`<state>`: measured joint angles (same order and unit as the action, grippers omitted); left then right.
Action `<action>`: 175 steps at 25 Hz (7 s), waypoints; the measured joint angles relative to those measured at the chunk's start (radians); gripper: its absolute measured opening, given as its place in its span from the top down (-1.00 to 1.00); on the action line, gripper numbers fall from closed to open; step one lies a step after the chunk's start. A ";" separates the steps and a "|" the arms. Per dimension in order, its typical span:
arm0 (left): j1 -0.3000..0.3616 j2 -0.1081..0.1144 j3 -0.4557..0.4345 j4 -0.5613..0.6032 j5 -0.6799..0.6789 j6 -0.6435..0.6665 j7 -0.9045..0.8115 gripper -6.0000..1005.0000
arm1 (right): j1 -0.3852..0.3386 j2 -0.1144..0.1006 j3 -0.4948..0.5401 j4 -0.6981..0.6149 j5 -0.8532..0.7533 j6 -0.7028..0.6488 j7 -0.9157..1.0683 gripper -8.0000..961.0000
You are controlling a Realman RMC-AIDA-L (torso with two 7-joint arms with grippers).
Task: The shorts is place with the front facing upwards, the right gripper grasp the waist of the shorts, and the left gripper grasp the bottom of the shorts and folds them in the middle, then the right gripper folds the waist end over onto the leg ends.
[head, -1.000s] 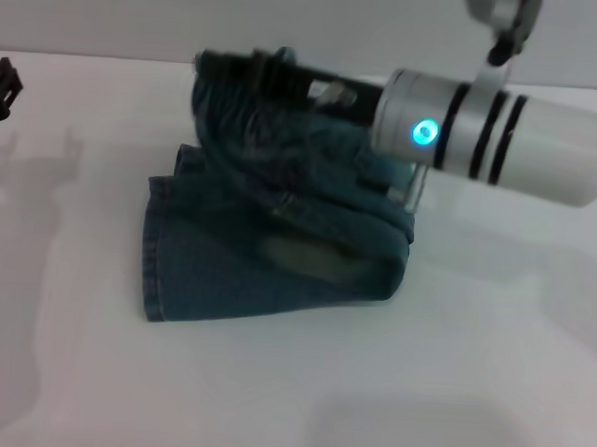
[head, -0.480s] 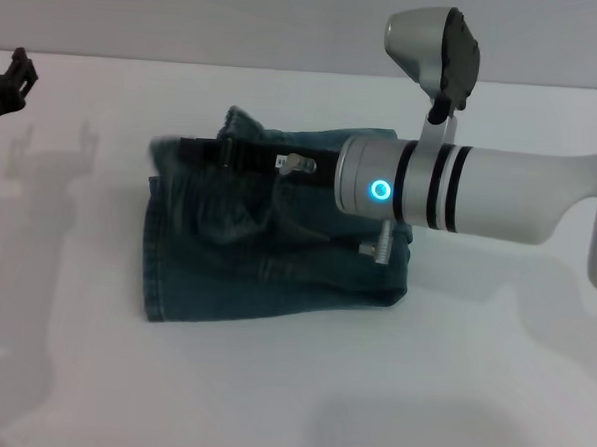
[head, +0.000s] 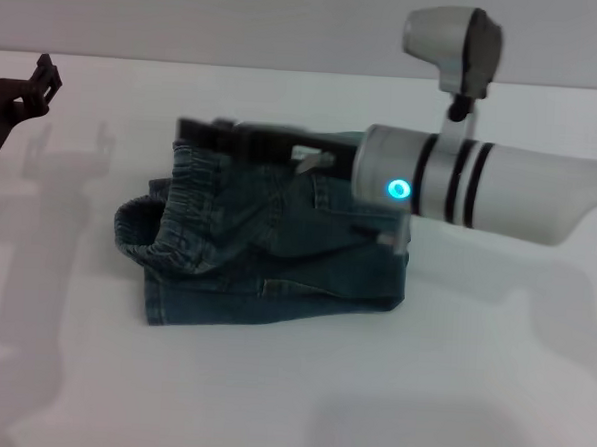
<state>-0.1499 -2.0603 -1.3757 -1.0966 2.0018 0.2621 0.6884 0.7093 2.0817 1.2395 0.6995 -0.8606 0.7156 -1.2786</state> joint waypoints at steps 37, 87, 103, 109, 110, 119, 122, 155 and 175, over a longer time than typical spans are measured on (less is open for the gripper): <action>-0.117 -0.005 0.504 0.365 0.295 0.919 -0.086 -0.46 | -0.199 0.000 -0.720 0.030 -1.503 -1.654 1.258 -0.08; -0.106 0.000 0.399 0.552 0.299 0.822 -0.524 -0.46 | -0.189 -0.012 -0.776 -0.064 -1.682 -1.487 1.632 0.99; -0.110 0.003 0.456 0.559 0.630 0.806 -0.805 -0.46 | -0.493 -0.002 -0.396 -0.040 -1.804 -1.619 1.437 0.99; -0.149 0.003 0.540 0.608 0.647 0.783 -0.838 -0.46 | -0.555 -0.004 -0.299 -0.087 -1.804 -1.676 1.435 0.99; -0.166 0.003 0.579 0.631 0.648 0.783 -0.860 -0.46 | -0.559 -0.003 -0.296 -0.091 -1.804 -1.678 1.437 0.99; -0.212 -0.004 0.625 0.684 0.648 0.686 -0.869 -0.46 | -0.565 -0.002 -0.305 -0.097 -1.804 -1.672 1.448 0.99; -0.248 -0.006 0.619 0.706 0.642 0.557 -0.883 -0.46 | -0.564 -0.002 -0.307 -0.098 -1.804 -1.668 1.464 0.99; -0.264 -0.004 0.499 0.726 0.638 0.730 -0.777 -0.46 | -0.592 -0.001 -0.330 -0.144 -1.804 -1.788 1.475 0.99; -0.154 -0.002 0.062 0.830 0.639 0.803 -0.778 -0.58 | -0.624 -0.003 -0.318 -0.389 -1.517 -2.196 1.435 0.60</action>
<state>-0.3037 -2.0623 -1.3142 -0.2668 2.6404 1.0655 -0.0892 0.0850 2.0788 0.9219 0.3103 -2.3778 -1.4802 0.1568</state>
